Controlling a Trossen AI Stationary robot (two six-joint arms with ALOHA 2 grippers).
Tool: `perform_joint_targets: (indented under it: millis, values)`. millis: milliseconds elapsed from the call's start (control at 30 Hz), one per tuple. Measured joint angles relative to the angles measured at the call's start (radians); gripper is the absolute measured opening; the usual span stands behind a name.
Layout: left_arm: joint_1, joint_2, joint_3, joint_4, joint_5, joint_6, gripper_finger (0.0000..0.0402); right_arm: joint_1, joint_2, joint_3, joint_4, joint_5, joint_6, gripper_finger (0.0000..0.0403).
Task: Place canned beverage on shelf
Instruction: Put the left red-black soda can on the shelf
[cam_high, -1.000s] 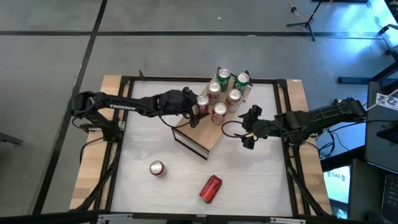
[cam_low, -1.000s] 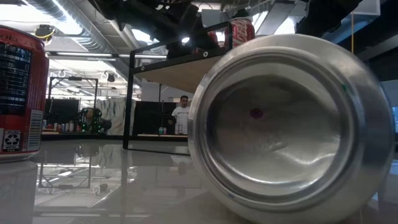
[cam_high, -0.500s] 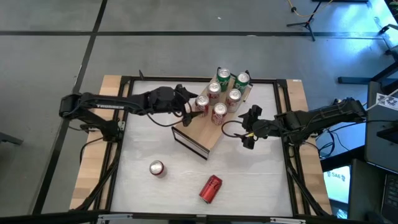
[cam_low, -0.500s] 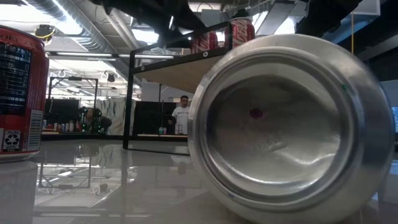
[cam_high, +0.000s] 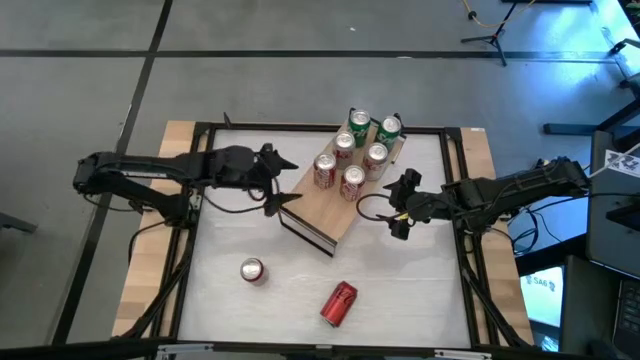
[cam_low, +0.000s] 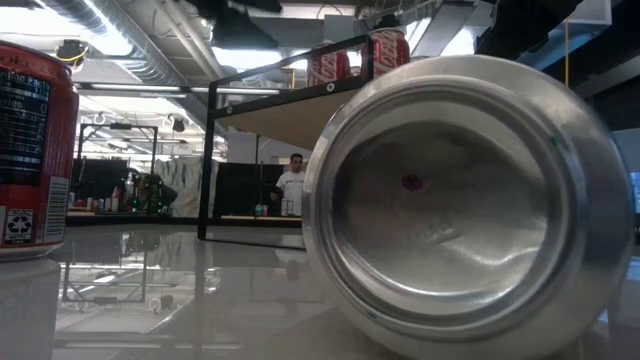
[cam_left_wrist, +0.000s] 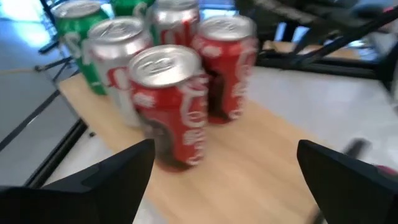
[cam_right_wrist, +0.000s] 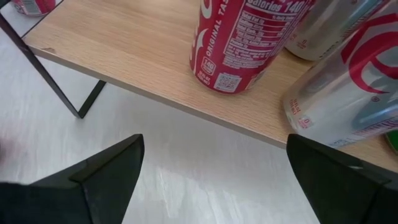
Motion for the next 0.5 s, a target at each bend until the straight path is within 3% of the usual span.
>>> perform_joint_targets:
  millis: [200, 500]
  values:
    - [-0.099, -0.069, 0.0, -0.015, 0.0, -0.176, 0.0382, 0.0, 0.0, 0.0, 0.0, 0.0, 0.0, 0.0388]
    - [-0.232, -0.056, 0.0, -0.018, 0.004, -0.379, 0.0382, 0.0, 0.0, 0.0, 0.0, 0.0, 0.0, 0.0388]
